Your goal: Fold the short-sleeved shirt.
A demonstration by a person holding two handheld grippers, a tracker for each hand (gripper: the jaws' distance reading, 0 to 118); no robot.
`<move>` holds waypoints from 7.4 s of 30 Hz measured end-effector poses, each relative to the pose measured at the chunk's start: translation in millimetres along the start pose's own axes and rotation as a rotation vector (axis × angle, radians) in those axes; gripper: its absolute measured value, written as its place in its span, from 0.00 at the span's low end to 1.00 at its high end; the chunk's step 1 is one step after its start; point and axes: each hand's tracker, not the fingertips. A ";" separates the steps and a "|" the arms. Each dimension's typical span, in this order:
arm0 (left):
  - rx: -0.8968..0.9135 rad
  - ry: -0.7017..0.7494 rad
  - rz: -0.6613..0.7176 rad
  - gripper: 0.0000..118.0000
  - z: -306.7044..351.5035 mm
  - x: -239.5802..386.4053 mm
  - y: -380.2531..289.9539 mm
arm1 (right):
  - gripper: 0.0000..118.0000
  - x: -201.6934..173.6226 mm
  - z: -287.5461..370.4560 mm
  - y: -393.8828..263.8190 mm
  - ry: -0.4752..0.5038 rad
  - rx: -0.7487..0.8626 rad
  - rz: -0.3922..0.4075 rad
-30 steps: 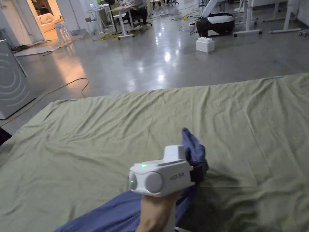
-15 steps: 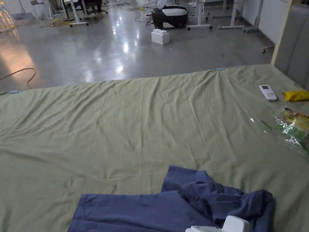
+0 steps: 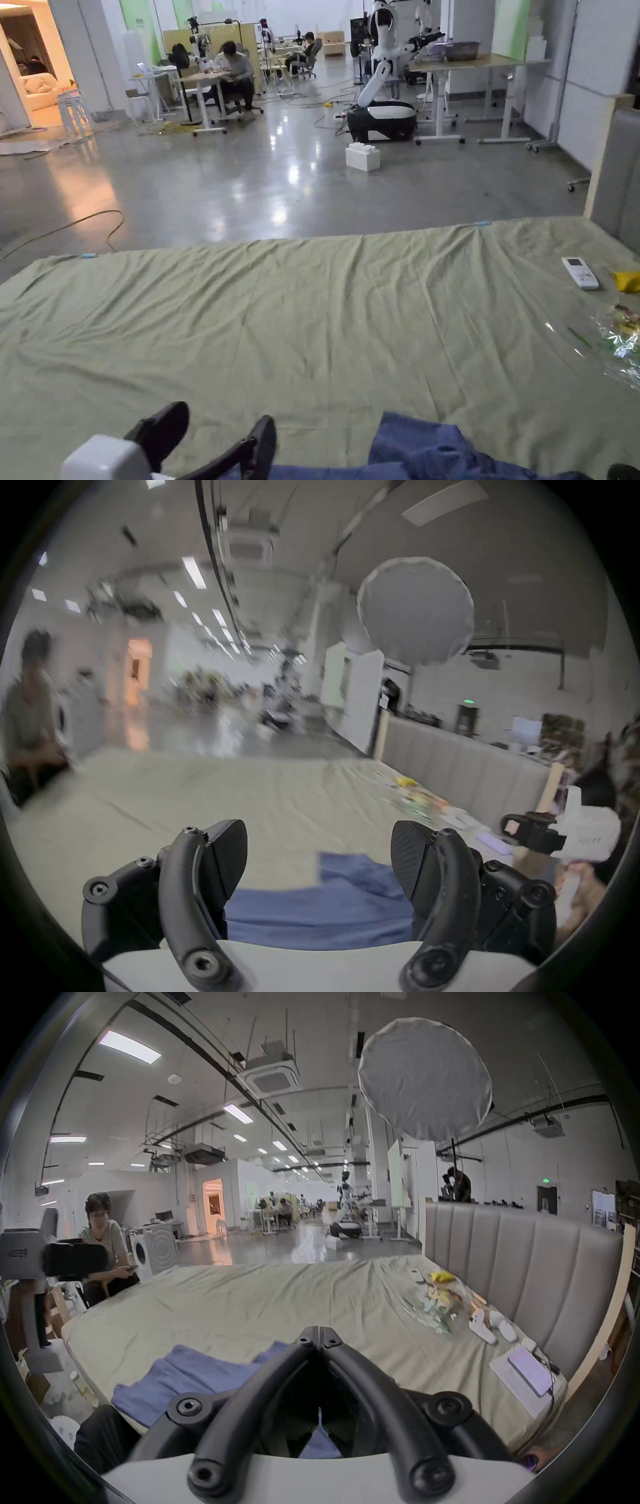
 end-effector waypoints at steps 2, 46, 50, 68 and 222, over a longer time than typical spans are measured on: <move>0.072 0.114 -0.038 0.66 26.6 -5.1 6.4 | 0.00 -3.7 1.2 4.4 0.007 0.008 0.007; -0.717 0.076 0.270 0.67 -244.3 -118.2 -160.2 | 0.00 3.3 -31.9 -39.3 -0.010 -0.225 0.027; -0.839 0.114 0.209 0.66 -279.6 -125.9 -198.1 | 0.00 9.7 -37.7 -46.8 -0.030 -0.274 0.020; -1.018 0.109 0.100 0.06 -313.2 -97.3 -211.6 | 0.08 57.7 -156.8 -27.2 -0.020 -0.384 -0.002; -0.588 0.114 0.334 0.74 12.0 -158.4 -186.7 | 0.68 112.4 -46.1 -136.1 -0.225 -0.611 -0.261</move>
